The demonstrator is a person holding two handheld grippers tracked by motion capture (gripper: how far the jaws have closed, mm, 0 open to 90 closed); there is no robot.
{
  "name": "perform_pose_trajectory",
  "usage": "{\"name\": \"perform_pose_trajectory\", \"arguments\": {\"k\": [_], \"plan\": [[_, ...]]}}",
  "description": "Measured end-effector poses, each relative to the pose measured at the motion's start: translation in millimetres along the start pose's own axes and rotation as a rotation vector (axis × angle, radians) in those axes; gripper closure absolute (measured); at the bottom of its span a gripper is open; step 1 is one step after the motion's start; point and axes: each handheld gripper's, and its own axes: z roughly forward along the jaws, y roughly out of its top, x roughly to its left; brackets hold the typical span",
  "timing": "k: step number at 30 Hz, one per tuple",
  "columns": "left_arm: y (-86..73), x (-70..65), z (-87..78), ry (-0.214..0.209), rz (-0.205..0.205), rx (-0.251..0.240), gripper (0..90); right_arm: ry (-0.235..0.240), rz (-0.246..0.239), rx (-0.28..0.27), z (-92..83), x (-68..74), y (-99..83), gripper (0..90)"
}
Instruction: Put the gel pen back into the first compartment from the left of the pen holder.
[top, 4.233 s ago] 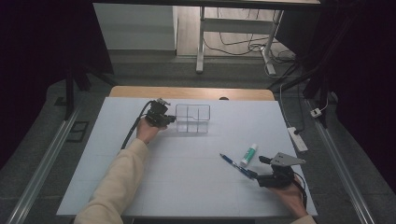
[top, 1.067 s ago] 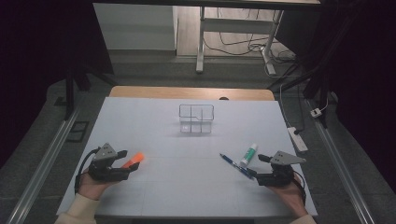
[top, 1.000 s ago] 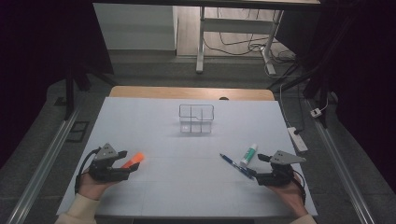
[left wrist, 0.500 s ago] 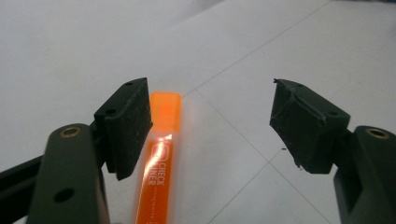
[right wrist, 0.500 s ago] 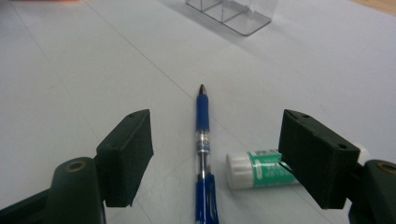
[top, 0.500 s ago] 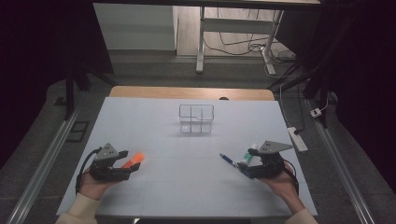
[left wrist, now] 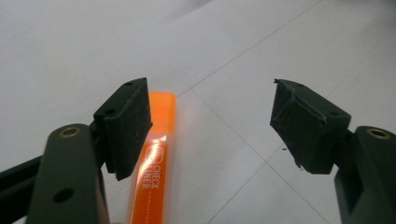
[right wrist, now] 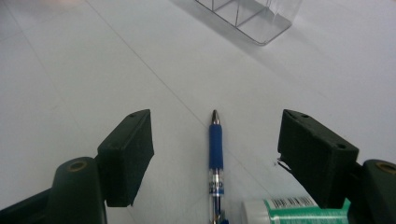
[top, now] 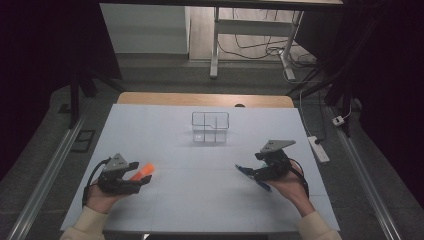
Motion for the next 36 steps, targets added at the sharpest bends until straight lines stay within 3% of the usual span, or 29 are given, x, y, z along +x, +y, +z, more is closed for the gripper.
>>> {"name": "perform_pose_trajectory", "arguments": {"k": [9, 20, 36], "plan": [[1.4, -0.5, 0.1, 0.004, 0.001, 0.002, 29.1, 0.016, 0.017, 0.104, 22.7, -3.1, 19.0, 28.7], [0.4, -0.4, 1.8, 0.004, 0.005, 0.012, 29.1, 0.025, 0.004, 0.213, 48.5, -6.6, 13.8, 30.3], [-0.2, -0.9, 0.1, -0.009, -0.002, 0.005, 29.1, 0.012, 0.017, 0.287, 62.2, -5.7, 8.8, 43.4]]}}
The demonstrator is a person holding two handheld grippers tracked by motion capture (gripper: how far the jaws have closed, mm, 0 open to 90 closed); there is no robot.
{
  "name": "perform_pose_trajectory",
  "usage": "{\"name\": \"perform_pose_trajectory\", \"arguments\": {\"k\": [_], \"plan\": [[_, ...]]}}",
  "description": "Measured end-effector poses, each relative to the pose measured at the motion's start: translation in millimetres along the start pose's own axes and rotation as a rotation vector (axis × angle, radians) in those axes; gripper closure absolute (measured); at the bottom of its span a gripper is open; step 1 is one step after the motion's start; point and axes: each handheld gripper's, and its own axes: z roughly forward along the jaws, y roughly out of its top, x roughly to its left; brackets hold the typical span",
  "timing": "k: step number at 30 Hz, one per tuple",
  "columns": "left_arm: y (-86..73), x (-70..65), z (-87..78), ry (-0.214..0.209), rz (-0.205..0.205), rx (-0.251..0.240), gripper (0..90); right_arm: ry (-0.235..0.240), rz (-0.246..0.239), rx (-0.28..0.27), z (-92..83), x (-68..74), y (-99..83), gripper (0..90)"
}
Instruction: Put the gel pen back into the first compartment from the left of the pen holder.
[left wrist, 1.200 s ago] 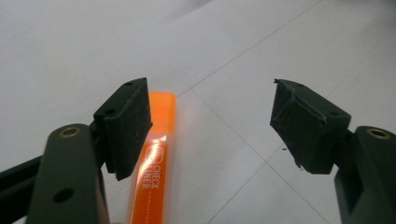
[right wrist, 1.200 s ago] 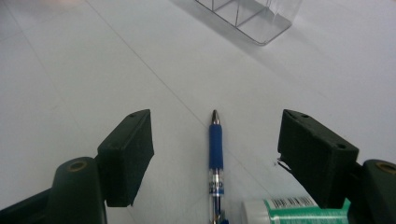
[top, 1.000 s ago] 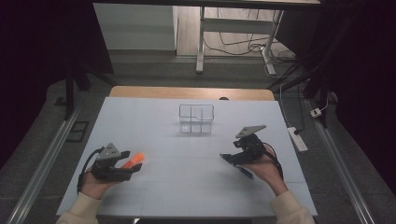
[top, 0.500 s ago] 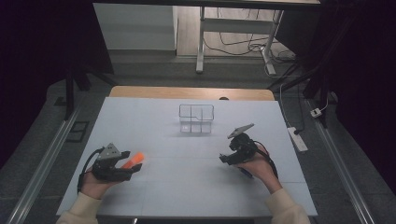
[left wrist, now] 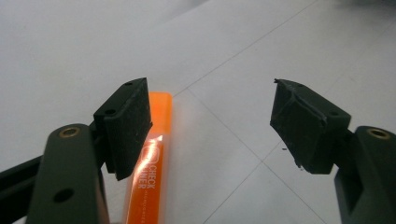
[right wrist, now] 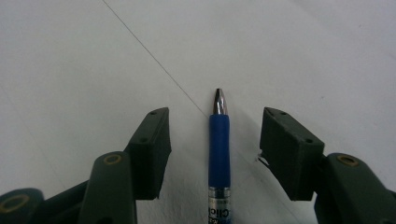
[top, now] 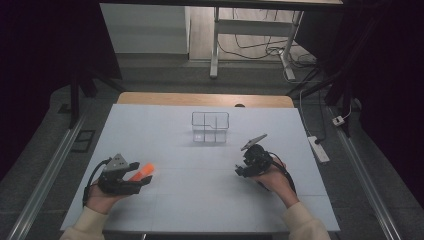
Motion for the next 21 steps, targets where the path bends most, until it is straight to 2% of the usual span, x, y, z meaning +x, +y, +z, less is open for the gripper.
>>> {"name": "perform_pose_trajectory", "arguments": {"k": [10, 11, 15, 19, 21], "plan": [[-1.4, 0.0, 1.9, -0.002, 0.000, 0.009, 29.1, -0.018, -0.006, 0.053, 5.1, 4.5, -0.5, 61.8], [-1.8, 0.0, 2.4, -0.002, 0.000, 0.012, 29.0, -0.032, -0.009, 0.054, 5.3, 5.7, -0.2, 63.6], [-2.3, -1.0, 4.2, -0.007, 0.003, 0.017, 29.0, -0.053, 0.001, 0.056, 5.6, 6.4, 0.1, 67.7], [-2.5, -1.5, 4.3, -0.007, 0.006, 0.019, 29.0, -0.072, 0.021, 0.050, 5.2, 5.7, -0.7, 77.8], [-2.6, -1.4, 4.2, -0.007, 0.005, 0.018, 29.1, -0.070, 0.034, 0.048, 4.8, 6.1, -1.0, 78.6]]}}
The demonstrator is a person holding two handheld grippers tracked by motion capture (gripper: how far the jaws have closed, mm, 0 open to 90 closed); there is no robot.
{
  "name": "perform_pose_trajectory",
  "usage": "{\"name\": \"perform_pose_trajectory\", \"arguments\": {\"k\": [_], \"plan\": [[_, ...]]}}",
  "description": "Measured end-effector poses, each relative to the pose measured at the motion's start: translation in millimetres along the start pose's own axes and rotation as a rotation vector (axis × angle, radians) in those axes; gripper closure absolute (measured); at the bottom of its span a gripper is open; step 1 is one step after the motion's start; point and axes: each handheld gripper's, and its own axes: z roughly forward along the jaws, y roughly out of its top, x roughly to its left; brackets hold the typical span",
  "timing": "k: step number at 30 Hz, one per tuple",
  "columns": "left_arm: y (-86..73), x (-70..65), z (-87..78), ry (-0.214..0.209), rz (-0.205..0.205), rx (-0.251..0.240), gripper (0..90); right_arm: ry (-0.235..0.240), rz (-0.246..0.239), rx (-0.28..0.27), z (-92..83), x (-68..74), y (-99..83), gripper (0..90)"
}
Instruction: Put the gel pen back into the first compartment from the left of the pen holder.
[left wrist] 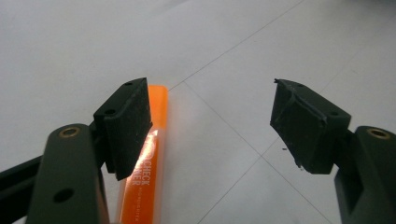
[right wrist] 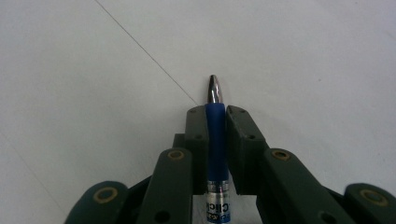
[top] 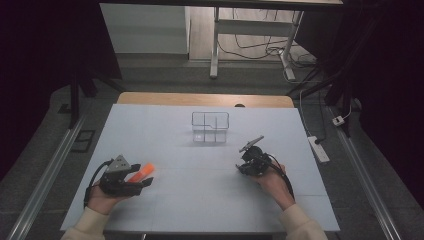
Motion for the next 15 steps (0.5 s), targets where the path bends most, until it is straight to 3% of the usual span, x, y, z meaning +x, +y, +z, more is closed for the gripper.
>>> {"name": "perform_pose_trajectory", "arguments": {"k": [3, 7, 15], "plan": [[-0.3, 0.3, 0.0, 0.000, -0.001, 0.001, 29.1, -0.012, 0.005, 0.009, -0.6, 2.0, 0.4, 78.8], [-0.3, 0.8, -0.6, -0.001, -0.004, -0.002, 29.1, 0.007, 0.014, 0.012, -1.5, 1.3, -0.4, 79.0], [-0.8, 2.8, -1.5, 0.001, -0.014, -0.008, 29.2, 0.071, 0.042, -0.055, -12.5, -5.0, -3.4, 79.2]]}}
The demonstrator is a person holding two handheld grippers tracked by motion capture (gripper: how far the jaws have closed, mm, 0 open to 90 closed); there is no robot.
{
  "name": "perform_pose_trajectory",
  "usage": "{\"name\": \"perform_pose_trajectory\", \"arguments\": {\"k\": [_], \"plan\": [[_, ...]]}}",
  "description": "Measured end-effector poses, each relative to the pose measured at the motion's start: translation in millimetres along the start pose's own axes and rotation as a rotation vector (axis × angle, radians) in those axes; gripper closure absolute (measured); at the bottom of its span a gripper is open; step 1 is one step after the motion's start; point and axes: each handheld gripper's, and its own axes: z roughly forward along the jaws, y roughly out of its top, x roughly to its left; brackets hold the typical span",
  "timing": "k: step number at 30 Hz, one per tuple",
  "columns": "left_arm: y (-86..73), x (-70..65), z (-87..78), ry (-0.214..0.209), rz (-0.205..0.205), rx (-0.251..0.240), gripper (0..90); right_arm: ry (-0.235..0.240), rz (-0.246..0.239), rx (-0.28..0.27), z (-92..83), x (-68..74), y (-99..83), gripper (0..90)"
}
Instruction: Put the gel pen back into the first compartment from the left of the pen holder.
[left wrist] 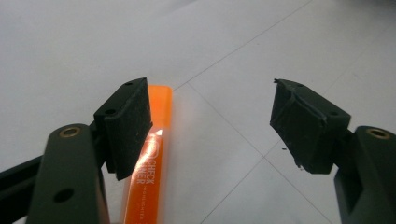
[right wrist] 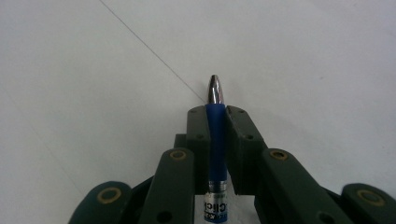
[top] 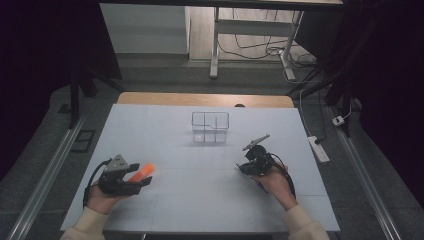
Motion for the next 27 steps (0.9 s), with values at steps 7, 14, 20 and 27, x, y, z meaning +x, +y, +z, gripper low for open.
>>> {"name": "perform_pose_trajectory", "arguments": {"k": [7, 14, 20, 27], "plan": [[0.0, 0.0, 0.0, 0.001, 0.001, 0.000, 29.2, 0.032, 0.003, -0.068, -10.4, -0.7, 0.7, 79.2], [0.1, 0.2, 0.4, 0.000, 0.001, 0.003, 29.2, 0.070, 0.009, -0.184, -26.4, 3.2, 3.8, 79.2], [0.2, 0.1, 0.7, 0.001, 0.002, 0.004, 29.2, 0.099, 0.023, -0.303, -40.2, 4.2, 4.9, 79.2], [0.2, -0.3, 1.0, 0.001, 0.005, 0.006, 29.2, 0.117, 0.043, -0.420, -49.6, 4.1, 4.1, 79.1]]}}
